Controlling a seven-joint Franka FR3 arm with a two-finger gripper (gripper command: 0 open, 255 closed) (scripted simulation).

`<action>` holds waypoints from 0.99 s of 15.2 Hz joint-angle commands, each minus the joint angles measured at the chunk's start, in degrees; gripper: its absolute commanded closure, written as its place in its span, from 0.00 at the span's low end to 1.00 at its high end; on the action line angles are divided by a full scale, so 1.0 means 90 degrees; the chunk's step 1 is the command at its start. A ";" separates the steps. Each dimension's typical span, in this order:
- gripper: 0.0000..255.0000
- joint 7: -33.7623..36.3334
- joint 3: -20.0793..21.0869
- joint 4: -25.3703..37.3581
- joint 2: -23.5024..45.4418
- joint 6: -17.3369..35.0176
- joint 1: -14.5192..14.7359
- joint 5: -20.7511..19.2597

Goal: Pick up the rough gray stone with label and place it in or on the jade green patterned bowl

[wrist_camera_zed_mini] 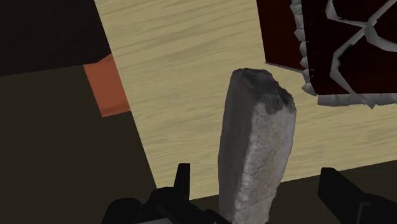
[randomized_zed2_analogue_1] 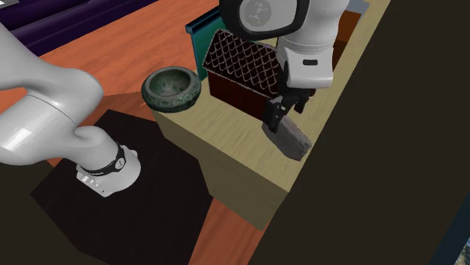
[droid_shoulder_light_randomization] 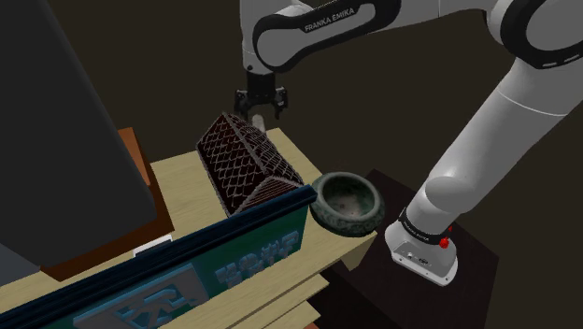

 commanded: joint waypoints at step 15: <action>1.00 0.0210 0.0025 -0.0278 0.0353 0.0607 0.0009 -0.0159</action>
